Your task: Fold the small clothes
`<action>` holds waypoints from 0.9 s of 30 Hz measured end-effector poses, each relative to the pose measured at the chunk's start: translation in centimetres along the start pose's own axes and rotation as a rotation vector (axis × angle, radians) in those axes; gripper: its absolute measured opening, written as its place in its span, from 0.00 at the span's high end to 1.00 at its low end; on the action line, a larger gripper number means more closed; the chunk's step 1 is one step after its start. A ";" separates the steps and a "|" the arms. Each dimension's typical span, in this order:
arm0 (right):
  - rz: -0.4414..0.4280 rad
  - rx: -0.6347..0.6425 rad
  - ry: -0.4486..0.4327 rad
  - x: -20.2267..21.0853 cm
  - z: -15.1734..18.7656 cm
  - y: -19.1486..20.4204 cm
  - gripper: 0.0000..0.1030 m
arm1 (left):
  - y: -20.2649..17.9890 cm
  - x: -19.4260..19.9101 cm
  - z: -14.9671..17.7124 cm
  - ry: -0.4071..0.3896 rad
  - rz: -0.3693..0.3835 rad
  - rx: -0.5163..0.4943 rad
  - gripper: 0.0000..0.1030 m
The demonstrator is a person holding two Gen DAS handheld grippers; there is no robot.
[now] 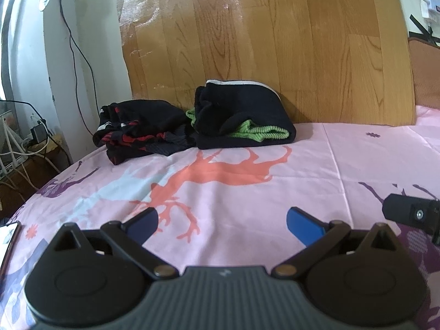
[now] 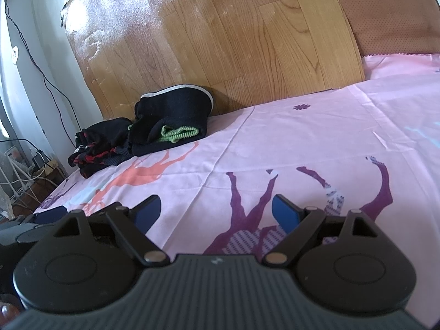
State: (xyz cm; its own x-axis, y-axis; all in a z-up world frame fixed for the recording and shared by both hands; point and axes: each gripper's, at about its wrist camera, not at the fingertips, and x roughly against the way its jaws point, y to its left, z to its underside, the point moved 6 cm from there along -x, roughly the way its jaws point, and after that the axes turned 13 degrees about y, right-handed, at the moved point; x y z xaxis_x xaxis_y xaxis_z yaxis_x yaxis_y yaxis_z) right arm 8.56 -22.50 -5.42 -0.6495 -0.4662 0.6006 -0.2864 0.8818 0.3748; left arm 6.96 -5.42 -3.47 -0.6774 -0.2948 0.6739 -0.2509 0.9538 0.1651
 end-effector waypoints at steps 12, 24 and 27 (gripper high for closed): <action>0.013 -0.009 -0.001 -0.2 -0.1 -0.1 0.13 | -0.1 -0.4 0.1 0.027 0.030 -0.009 0.00; 0.010 -0.016 0.004 -0.4 -0.1 -0.3 0.13 | -0.1 -0.8 0.0 0.049 0.027 -0.001 0.00; -0.011 -0.025 0.007 -0.4 -0.3 -0.4 0.13 | 0.0 -1.2 -0.1 0.077 0.026 0.007 0.00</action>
State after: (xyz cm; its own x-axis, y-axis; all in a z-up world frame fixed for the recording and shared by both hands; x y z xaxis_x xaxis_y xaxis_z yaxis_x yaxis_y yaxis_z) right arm 9.15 -22.69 -5.66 -0.6419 -0.4760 0.6012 -0.2752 0.8748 0.3988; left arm 7.84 -5.07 -4.25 -0.6291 -0.2641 0.7311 -0.2390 0.9607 0.1414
